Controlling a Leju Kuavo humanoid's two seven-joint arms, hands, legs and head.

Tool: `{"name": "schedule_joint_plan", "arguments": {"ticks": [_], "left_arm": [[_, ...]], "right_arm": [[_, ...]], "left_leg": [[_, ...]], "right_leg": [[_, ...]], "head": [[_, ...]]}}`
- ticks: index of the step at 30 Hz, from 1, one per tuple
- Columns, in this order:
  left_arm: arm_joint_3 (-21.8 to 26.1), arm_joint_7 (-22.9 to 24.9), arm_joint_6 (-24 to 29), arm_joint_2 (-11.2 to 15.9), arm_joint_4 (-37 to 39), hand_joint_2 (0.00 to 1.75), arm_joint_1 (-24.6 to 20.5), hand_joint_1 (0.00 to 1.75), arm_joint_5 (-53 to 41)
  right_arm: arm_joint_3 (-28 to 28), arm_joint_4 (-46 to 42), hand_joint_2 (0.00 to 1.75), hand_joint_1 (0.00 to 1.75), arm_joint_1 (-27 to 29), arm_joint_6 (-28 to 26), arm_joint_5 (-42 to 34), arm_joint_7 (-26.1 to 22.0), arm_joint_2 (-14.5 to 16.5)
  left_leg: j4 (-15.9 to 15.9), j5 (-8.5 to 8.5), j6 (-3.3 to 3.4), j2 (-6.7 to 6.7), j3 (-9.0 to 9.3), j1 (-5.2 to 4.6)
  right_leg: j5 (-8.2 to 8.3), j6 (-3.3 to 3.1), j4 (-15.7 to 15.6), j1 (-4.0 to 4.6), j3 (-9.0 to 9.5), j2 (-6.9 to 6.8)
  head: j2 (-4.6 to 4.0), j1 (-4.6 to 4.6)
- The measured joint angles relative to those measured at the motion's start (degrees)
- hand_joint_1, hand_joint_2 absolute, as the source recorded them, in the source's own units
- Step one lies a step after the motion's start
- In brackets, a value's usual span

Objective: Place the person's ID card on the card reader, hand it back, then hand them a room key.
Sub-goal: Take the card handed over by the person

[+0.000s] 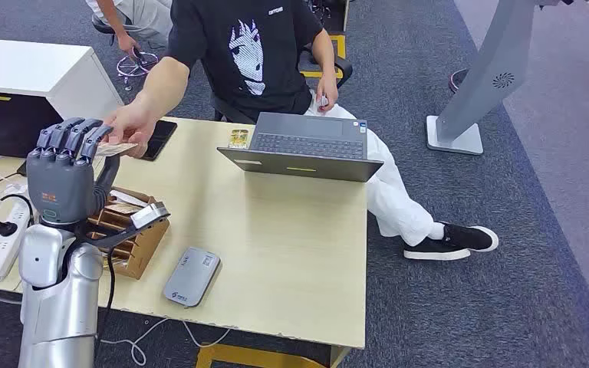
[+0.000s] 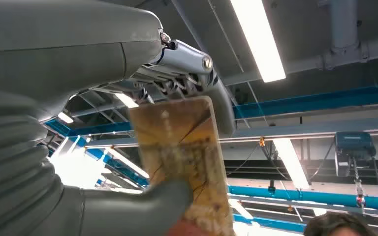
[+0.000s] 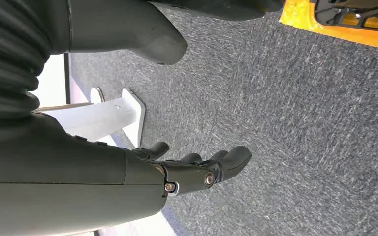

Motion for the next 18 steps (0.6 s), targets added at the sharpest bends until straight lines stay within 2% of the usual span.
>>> {"name": "schedule_joint_plan", "arguments": {"ticks": [18], "left_arm": [[-0.01, 1.57, 0.00, 1.79, 0.00, 1.75, 0.00, 1.75, -0.01]], "right_arm": [[-0.61, 0.00, 1.75, 0.00, 0.00, -0.06, 0.09, -0.20, -0.07]], "left_leg": [[0.00, 0.00, 0.00, 0.00, 0.00, 0.00]], "right_leg": [[0.00, 0.00, 0.00, 0.00, 0.00, 0.00]], "head": [[0.00, 0.01]]}}
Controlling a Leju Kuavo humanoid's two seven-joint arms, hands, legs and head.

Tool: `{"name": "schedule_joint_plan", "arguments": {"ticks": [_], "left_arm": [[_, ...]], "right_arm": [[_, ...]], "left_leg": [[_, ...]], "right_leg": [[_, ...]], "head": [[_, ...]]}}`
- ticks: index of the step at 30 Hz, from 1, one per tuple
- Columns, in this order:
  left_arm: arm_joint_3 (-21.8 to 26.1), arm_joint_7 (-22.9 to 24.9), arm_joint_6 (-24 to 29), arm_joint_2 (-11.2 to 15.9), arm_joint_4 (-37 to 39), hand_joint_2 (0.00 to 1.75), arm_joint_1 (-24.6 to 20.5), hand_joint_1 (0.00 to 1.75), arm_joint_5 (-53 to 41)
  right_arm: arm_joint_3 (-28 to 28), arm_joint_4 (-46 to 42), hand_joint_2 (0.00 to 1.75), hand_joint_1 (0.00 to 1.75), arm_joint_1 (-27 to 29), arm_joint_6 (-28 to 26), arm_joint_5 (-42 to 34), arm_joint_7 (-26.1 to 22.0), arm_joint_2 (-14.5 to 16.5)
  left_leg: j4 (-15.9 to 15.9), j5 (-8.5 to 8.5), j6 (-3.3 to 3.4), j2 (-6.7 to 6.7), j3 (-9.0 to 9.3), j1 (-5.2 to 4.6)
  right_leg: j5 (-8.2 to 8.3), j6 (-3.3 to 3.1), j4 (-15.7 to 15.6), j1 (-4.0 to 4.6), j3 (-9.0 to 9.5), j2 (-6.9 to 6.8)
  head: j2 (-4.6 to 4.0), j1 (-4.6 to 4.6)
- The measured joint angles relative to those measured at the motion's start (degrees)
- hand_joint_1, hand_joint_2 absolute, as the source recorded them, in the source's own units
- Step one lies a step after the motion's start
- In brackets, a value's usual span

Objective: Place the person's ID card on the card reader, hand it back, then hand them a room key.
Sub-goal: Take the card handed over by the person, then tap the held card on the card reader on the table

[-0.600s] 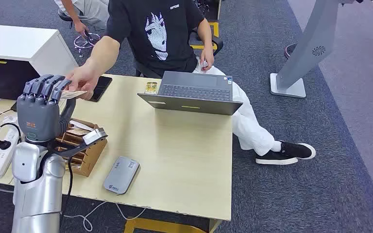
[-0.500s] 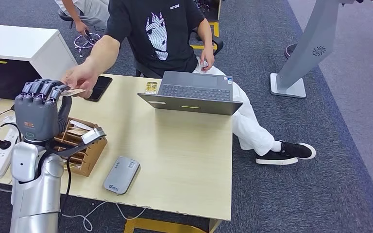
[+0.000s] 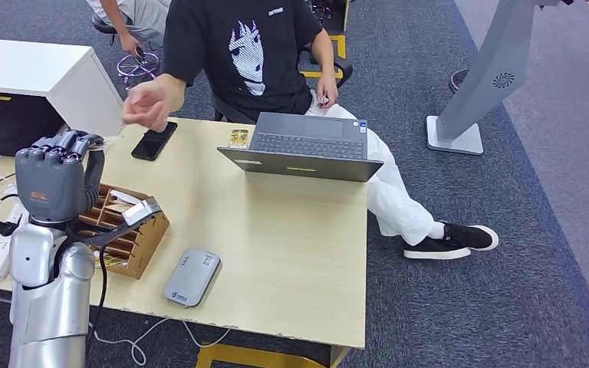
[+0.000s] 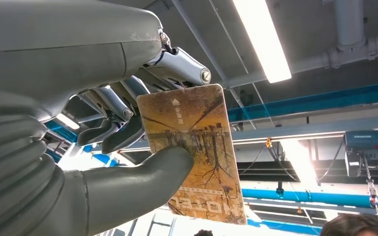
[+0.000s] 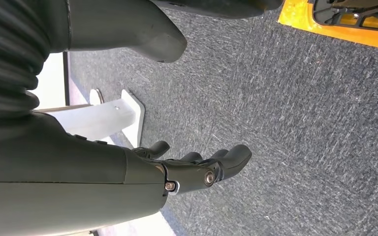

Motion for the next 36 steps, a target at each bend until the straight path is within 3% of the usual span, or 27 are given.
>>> {"name": "schedule_joint_plan", "arguments": {"ticks": [14, 26, 31, 36], "left_arm": [[-1.70, -1.67, 0.00, -1.35, 0.24, 1.75, 2.06, 1.75, 6.02], [-20.08, 4.51, -2.38, -1.91, 3.32, 1.75, 8.72, 1.75, 31.13], [-24.19, 5.23, -6.91, -1.17, 3.27, 1.75, 12.02, 1.75, 36.89], [-25.17, 5.27, -8.25, -0.19, 2.48, 1.75, 17.00, 1.75, 39.13]], "right_arm": [[-0.73, -0.05, 1.75, 0.00, 0.08, -0.46, 0.20, -0.22, 0.00], [-3.02, -0.06, 1.75, 0.00, 0.66, -1.64, -0.06, -0.78, 0.03], [-4.04, -0.05, 1.75, 0.00, 1.06, -2.19, -0.38, -0.98, 0.21], [-5.03, -0.04, 1.75, 0.00, 1.38, -2.59, -0.42, -1.02, 0.26]], "left_leg": [[0.00, 0.00, 0.00, 0.00, -0.01, -0.01], [0.00, -0.01, 0.00, -0.01, -0.07, -0.03], [-0.01, -0.01, 0.00, 0.00, -0.08, -0.02], [-0.02, -0.01, 0.00, 0.00, -0.12, -0.01]], "right_leg": [[0.00, 0.00, -0.01, -0.01, -0.02, 0.00], [0.00, 0.00, -0.02, -0.02, -0.05, -0.01], [-0.01, 0.00, -0.01, -0.01, -0.07, 0.01], [-0.03, 0.01, -0.01, -0.01, -0.11, 0.00]], "head": [[0.00, 0.00], [0.00, 0.00], [0.00, 0.00], [0.00, -0.01]]}}
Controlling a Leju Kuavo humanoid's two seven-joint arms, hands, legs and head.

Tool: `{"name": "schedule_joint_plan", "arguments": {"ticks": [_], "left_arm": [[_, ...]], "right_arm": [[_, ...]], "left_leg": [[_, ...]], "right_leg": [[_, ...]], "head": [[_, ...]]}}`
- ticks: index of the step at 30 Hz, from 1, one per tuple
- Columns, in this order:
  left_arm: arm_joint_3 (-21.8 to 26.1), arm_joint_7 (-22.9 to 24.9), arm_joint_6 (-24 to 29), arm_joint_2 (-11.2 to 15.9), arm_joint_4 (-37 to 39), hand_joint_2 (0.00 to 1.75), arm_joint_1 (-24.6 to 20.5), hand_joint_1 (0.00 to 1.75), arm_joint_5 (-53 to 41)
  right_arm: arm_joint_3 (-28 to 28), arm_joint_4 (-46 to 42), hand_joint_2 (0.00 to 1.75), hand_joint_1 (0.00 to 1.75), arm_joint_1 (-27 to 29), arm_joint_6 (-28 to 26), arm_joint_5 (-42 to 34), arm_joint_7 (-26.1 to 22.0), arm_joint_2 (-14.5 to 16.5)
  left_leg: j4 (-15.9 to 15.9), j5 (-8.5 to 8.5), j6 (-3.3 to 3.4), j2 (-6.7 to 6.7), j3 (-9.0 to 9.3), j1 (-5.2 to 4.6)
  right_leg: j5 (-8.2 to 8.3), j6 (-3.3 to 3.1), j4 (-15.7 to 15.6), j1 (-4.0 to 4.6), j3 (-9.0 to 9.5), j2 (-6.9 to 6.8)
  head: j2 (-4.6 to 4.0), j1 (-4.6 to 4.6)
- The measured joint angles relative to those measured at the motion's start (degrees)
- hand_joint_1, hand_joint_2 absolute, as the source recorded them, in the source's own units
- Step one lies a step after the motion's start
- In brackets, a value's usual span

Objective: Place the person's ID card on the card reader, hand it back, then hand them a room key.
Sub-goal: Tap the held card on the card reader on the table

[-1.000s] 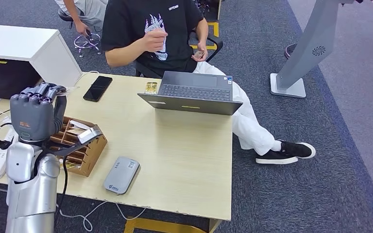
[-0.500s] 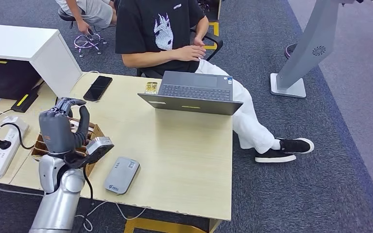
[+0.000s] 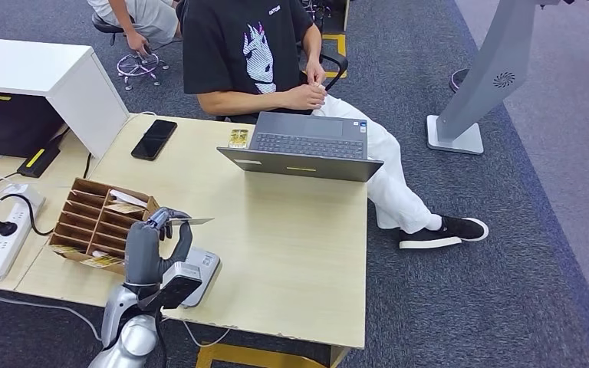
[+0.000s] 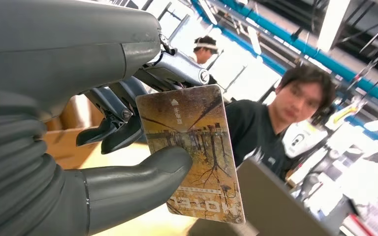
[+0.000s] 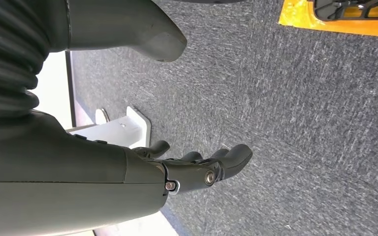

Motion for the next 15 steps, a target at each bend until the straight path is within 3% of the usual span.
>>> {"name": "schedule_joint_plan", "arguments": {"ticks": [15], "left_arm": [[2.32, 7.71, 4.89, 4.71, -3.44, 1.75, 10.28, 1.75, -11.87]], "right_arm": [[-1.95, -0.01, 1.75, 0.00, 0.56, 0.08, -0.66, 0.27, 0.02]], "left_leg": [[-0.01, 0.00, 0.00, -0.05, -0.07, 0.00]], "right_leg": [[-0.02, 0.00, 0.00, 0.00, -0.03, -0.07]], "head": [[0.00, 0.01]]}}
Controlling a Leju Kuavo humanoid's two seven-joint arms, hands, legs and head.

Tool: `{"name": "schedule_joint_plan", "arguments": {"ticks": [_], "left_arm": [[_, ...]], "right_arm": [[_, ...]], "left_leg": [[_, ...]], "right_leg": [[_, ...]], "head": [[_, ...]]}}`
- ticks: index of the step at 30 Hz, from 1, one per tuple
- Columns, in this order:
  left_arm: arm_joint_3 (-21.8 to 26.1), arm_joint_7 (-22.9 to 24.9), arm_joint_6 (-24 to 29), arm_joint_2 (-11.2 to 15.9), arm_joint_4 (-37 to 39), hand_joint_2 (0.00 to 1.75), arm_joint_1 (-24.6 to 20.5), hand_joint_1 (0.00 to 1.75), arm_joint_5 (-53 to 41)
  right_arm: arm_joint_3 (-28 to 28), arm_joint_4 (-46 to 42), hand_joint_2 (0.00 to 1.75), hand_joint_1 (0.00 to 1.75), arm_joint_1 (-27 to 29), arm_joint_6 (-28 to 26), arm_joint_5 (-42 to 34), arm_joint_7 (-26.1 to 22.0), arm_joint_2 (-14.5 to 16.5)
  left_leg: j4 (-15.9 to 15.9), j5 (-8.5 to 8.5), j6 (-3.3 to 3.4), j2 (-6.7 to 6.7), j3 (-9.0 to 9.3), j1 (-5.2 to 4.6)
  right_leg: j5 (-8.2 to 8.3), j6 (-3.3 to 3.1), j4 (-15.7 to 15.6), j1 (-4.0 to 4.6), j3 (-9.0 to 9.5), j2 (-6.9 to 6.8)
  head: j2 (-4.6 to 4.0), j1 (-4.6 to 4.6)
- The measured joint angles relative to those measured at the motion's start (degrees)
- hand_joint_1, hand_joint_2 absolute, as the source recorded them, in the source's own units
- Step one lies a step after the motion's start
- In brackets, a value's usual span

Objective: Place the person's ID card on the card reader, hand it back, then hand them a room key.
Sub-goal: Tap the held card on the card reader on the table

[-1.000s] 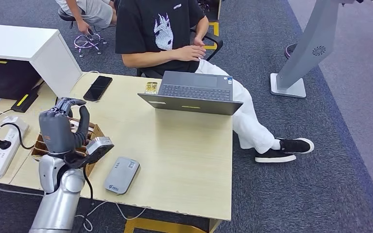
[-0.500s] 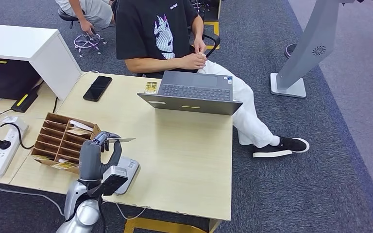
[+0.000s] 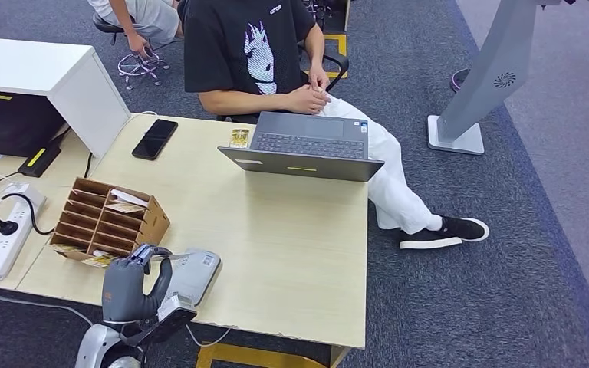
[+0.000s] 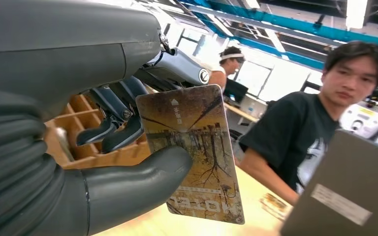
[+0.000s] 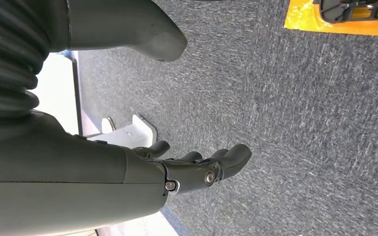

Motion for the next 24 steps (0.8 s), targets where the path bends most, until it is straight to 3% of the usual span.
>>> {"name": "schedule_joint_plan", "arguments": {"ticks": [19, 24], "left_arm": [[2.03, 4.19, 2.17, 0.66, 0.74, 1.75, 2.09, 1.75, -7.56], [2.54, 8.93, 3.06, 0.64, 2.10, 1.75, 1.97, 1.75, -16.34]], "right_arm": [[-1.16, -0.02, 1.75, 0.00, 0.04, -0.07, 0.16, 0.08, -0.02], [-1.49, -0.02, 1.75, 0.00, 0.04, -0.04, 1.08, 0.17, -0.02]], "left_leg": [[0.00, 0.00, 0.00, -0.01, -0.01, 0.00], [0.00, 0.00, 0.00, -0.01, -0.01, 0.00]], "right_leg": [[0.00, 0.00, 0.00, 0.00, 0.01, -0.04], [0.00, 0.00, 0.00, 0.00, 0.00, -0.04]], "head": [[0.00, -0.01], [0.00, 0.00]]}}
